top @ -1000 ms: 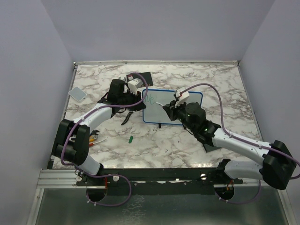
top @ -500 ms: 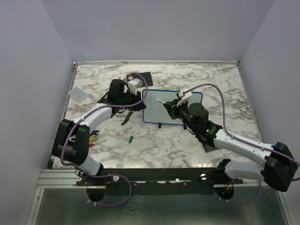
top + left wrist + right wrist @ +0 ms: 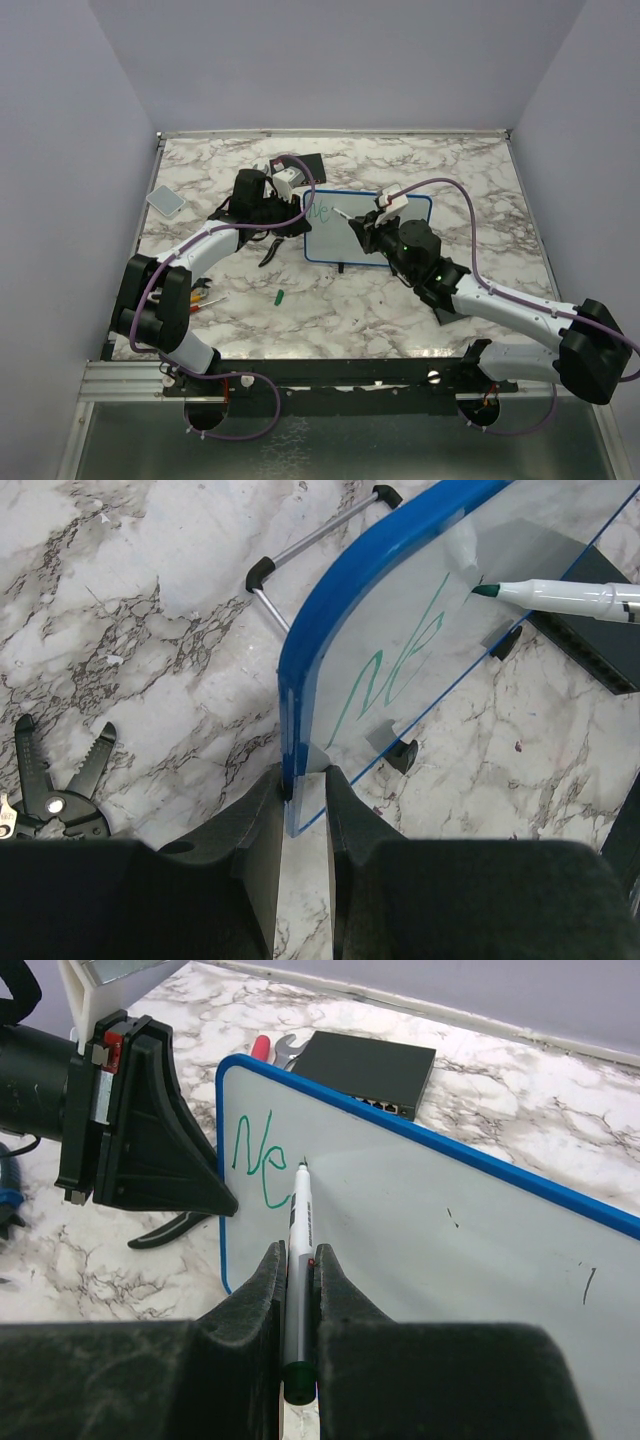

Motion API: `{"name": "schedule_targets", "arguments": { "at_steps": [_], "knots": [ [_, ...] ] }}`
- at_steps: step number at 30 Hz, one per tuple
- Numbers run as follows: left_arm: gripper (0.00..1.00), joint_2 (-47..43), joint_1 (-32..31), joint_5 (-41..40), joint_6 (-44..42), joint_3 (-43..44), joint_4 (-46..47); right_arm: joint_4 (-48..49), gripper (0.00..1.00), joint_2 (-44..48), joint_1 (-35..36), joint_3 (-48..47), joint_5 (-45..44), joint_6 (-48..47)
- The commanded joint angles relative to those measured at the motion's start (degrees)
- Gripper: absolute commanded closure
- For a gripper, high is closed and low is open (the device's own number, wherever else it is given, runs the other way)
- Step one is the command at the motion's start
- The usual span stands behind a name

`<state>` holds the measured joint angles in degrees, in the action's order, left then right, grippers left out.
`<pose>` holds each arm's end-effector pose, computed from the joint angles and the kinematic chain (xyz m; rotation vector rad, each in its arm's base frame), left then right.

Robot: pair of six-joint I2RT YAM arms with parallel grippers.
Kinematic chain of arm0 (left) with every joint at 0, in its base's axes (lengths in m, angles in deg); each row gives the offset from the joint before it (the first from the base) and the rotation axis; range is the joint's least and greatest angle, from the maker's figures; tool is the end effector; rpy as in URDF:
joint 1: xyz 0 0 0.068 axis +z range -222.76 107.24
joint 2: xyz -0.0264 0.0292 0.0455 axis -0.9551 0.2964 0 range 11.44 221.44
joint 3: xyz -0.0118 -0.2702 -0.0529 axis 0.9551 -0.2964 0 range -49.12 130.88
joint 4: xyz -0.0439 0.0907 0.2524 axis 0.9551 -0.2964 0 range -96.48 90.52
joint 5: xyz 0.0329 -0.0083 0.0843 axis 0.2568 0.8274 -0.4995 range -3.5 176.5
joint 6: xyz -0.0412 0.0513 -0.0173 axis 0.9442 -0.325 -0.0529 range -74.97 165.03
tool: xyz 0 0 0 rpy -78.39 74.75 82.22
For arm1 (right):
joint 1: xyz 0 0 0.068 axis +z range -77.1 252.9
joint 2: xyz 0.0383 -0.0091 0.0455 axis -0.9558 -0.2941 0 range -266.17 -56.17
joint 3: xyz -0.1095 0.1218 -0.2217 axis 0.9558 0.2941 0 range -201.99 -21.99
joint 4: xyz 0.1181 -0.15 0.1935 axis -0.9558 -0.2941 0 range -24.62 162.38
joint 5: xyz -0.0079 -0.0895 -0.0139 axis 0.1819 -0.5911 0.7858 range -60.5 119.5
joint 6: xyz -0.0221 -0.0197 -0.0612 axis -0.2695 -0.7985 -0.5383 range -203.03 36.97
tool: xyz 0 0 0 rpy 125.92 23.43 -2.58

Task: Write a sentence on the whiteboard

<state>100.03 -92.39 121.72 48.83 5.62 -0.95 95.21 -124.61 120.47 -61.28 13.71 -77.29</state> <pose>0.3249 -0.1494 0.2189 0.6510 2.0985 -0.9014 0.2138 0.2118 0.2756 -0.4063 1.6493 0.4682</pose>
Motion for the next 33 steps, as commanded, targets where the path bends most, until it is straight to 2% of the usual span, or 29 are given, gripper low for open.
{"name": "schedule_targets", "arguments": {
  "at_steps": [1, 12, 33],
  "knots": [
    [0.79, -0.8, -0.5, 0.5, -0.4, 1.0, -0.5, -1.7, 0.99, 0.2, -0.2, 1.0, -2.5, 0.7],
    [0.79, -0.8, -0.5, 0.5, -0.3, 1.0, -0.5, -4.5, 0.99, 1.1, -0.2, 4.2, -2.3, 3.0],
    [0.79, -0.9, -0.5, 0.5, -0.4, 1.0, -0.5, 0.8, 0.99, 2.7, -0.2, 0.0, -7.0, -0.1]
  ]
}}
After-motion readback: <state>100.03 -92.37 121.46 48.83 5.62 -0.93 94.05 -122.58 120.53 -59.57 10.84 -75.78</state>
